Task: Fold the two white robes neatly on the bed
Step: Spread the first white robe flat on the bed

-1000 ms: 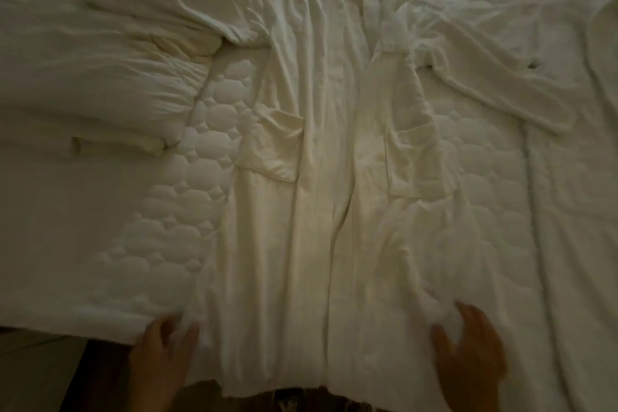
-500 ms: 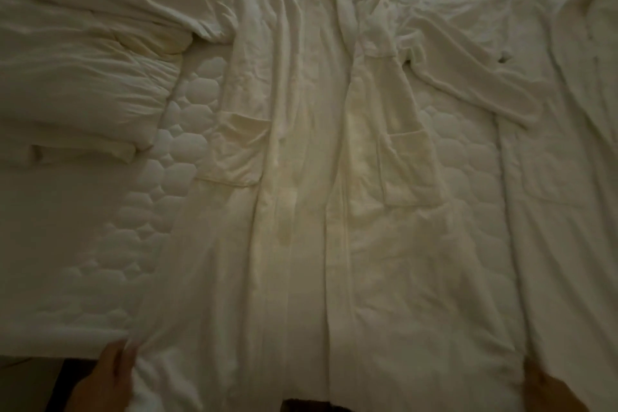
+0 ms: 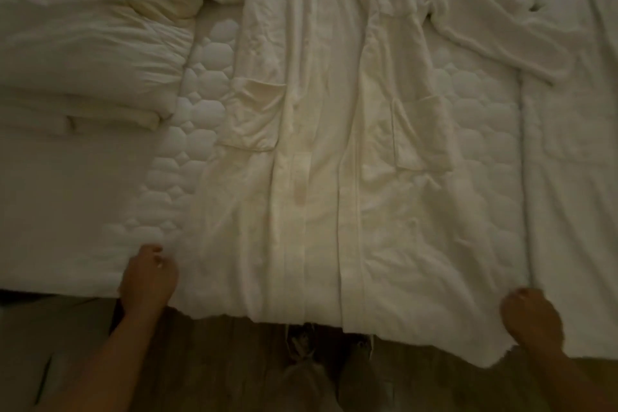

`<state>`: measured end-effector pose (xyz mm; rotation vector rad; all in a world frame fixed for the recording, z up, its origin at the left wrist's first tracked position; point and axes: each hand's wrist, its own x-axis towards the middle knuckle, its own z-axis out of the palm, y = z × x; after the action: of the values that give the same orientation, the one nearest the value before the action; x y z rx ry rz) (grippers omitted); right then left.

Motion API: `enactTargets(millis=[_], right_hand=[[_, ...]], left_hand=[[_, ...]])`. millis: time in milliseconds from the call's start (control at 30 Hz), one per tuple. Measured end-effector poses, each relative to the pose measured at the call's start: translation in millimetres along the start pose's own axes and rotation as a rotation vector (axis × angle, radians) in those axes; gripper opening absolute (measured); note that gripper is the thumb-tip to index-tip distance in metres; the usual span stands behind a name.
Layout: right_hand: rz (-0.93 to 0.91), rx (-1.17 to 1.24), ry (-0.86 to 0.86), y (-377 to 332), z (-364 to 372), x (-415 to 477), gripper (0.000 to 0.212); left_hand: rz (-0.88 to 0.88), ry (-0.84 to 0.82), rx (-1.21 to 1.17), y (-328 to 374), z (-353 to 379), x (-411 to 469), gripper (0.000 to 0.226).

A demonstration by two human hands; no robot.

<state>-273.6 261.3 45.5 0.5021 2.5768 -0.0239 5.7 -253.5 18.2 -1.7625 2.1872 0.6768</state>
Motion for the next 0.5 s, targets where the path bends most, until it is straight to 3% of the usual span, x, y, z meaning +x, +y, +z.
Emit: enactTargets(millis=[100,200,333,500], right_hand=[[-0.121,0.173,0.04,-45.8,-20.0,9.2,0.038],[-0.314,0.2,0.026,-125.7,-41.9,26.6,0.041],[-0.473,0.26,0.094,-217.3,-68.6,67.8,0.038],[-0.53,0.368,0.142,-321.3,-97.5,141.3,0.032]], left_hand=[[0.133,-0.046,-0.065,64.9,-1.9,16.2,0.032],[0.224,-0.031,-0.06,135.1,-6.2,48.7,0.041],[0.243,0.016,-0.155,212.4,-21.4,103.9,0.04],[0.231,0.029,-0.254,288.9,-34.3,180.9,0.03]])
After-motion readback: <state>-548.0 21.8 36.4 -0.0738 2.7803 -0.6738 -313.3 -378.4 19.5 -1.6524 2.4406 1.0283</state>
